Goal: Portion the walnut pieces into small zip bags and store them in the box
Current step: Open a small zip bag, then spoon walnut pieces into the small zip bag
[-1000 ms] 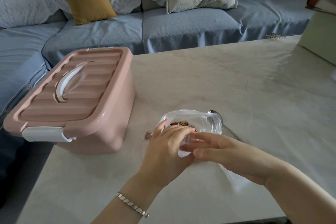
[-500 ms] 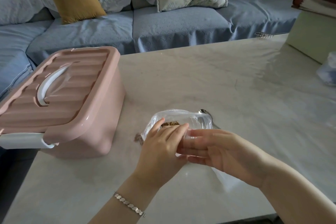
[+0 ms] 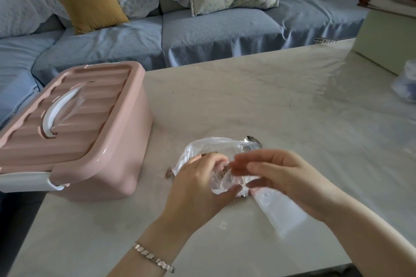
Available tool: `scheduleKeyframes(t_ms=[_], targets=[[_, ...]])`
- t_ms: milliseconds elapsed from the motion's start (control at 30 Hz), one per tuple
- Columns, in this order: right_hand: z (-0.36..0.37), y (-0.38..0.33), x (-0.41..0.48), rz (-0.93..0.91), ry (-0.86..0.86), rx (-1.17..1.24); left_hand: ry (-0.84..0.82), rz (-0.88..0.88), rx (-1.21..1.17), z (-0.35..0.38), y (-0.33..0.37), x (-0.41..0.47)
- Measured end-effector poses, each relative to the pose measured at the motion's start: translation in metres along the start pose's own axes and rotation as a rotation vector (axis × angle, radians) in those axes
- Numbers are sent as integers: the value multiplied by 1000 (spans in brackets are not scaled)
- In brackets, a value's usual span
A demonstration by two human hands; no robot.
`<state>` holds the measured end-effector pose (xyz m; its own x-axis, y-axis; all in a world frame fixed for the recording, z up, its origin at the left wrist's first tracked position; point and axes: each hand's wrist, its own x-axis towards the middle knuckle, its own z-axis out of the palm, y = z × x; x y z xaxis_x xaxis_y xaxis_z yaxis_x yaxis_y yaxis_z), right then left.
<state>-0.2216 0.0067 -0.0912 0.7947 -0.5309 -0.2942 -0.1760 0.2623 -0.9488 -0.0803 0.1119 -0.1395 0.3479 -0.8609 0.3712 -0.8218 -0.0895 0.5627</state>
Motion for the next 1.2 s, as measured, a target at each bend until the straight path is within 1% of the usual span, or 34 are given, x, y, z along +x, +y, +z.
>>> scheduleKeyframes(t_ms=[33, 67, 100, 133, 167, 200, 267, 300, 400, 500, 600, 667, 733, 800, 867, 900, 933, 967, 1033, 1133, 1200], targets=[[-7, 4, 6, -56, 143, -106, 4, -72, -11, -2, 0, 0], [-18, 12, 15, -99, 298, -281, 13, -130, -23, -4, 0, 0], [-33, 22, 24, -102, 436, -503, 32, -167, -36, -5, -1, -1], [-47, 34, 32, -51, 522, -724, 52, -196, -51, -7, -2, -3], [-61, 46, 40, 56, 548, -909, 62, -223, -70, -9, -3, -5], [-73, 58, 46, 192, 516, -1048, 66, -251, -98, -12, -4, -7], [-87, 77, 54, 403, 417, -1209, 82, -292, -186, -16, -7, -11], [-90, 83, 57, 444, 391, -1254, 97, -309, -235, -17, -9, -13], [-93, 95, 65, 434, 392, -1247, 156, -388, -373, -21, -12, -15], [-96, 96, 68, 495, 372, -1235, 194, -433, -418, -21, -17, -15], [-97, 92, 69, 497, 318, -1297, 169, -433, -415, -23, -15, -15], [-97, 87, 64, 451, 311, -1263, 148, -429, -431, -22, -14, -16], [-100, 82, 54, 334, 389, -1098, 138, -435, -431, -21, -17, -18], [-101, 74, 39, 141, 535, -916, 111, -431, -402, -19, -21, -21], [-99, 58, 20, -68, 664, -810, 49, -412, -349, -17, -24, -23], [-94, 46, 12, -147, 697, -785, 15, -407, -310, -15, -25, -24], [-88, 34, 5, -195, 693, -776, -24, -409, -267, -12, -27, -25], [-82, 23, 0, -215, 655, -783, -66, -417, -225, -10, -28, -25], [-68, 8, -2, -206, 524, -842, -135, -431, -200, -5, -32, -24], [-47, 5, 9, -163, 360, -1049, -187, -492, -248, -2, -34, -22], [-37, 10, 21, -152, 294, -1207, -196, -510, -253, -3, -35, -24]])
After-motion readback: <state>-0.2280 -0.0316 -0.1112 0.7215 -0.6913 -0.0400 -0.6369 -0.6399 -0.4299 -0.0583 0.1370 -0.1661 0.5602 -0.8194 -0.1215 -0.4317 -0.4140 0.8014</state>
